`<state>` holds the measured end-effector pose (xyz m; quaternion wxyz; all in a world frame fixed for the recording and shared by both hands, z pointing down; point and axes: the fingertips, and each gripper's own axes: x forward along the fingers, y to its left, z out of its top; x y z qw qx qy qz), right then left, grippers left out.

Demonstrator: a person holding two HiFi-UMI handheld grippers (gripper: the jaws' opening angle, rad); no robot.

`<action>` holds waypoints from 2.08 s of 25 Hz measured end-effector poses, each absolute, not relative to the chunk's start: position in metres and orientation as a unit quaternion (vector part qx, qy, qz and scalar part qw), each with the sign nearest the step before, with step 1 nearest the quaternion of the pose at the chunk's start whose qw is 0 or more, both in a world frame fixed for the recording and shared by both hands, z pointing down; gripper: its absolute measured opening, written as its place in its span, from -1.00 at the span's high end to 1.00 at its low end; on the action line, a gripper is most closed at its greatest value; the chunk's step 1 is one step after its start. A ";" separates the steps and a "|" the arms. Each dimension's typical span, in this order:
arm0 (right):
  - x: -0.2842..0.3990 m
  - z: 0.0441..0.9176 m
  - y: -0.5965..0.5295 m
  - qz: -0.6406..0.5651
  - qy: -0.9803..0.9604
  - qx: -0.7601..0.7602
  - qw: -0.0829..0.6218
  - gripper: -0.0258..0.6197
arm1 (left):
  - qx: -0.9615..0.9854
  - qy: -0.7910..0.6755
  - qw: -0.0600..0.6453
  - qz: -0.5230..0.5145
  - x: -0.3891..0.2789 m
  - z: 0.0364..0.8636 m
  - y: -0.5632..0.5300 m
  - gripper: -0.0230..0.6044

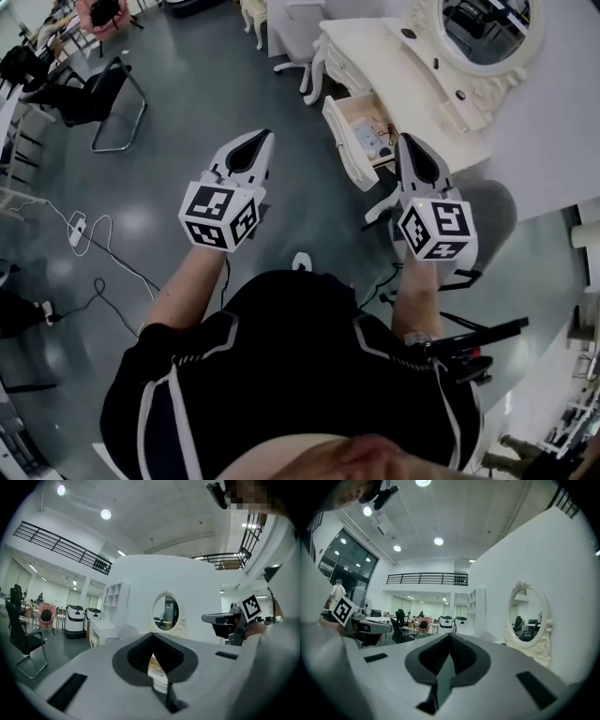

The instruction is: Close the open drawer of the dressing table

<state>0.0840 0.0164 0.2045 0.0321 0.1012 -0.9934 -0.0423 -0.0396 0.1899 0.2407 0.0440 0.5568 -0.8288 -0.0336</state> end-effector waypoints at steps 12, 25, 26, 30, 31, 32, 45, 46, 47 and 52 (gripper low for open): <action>0.070 0.211 -0.076 -0.043 -0.990 0.128 0.032 0.91 | 0.609 -0.791 0.056 0.001 -0.054 0.244 0.074 0.91; 0.064 0.217 -0.140 -0.029 -0.985 0.168 0.026 0.91 | 0.653 -0.755 0.064 0.007 -0.075 0.257 -0.012 0.91; 0.061 0.218 -0.142 -0.027 -0.984 0.172 0.026 0.91 | 0.659 -0.749 0.065 0.001 -0.079 0.257 -0.020 0.91; 0.045 0.224 -0.150 -0.027 -0.979 0.199 0.038 0.91 | 0.698 -0.714 0.055 0.009 -0.091 0.261 -0.047 0.91; 0.041 0.225 -0.152 -0.027 -0.977 0.209 0.041 0.91 | 0.708 -0.705 0.052 0.012 -0.096 0.262 -0.053 0.91; 0.037 0.226 -0.154 -0.027 -0.974 0.220 0.043 0.91 | 0.717 -0.696 0.050 0.014 -0.102 0.262 -0.058 0.91; -0.027 0.256 -0.177 0.011 -0.939 0.336 0.075 0.91 | 0.793 -0.605 0.056 0.039 -0.192 0.285 -0.111 0.91; -0.030 0.260 -0.177 0.014 -0.937 0.340 0.078 0.91 | 0.797 -0.600 0.058 0.040 -0.197 0.288 -0.114 0.91; -0.033 0.263 -0.175 0.016 -0.935 0.344 0.081 0.91 | 0.801 -0.594 0.061 0.041 -0.201 0.290 -0.116 0.91; -0.047 0.276 -0.173 0.023 -0.924 0.370 0.092 0.91 | 0.820 -0.565 0.070 0.050 -0.217 0.304 -0.128 0.91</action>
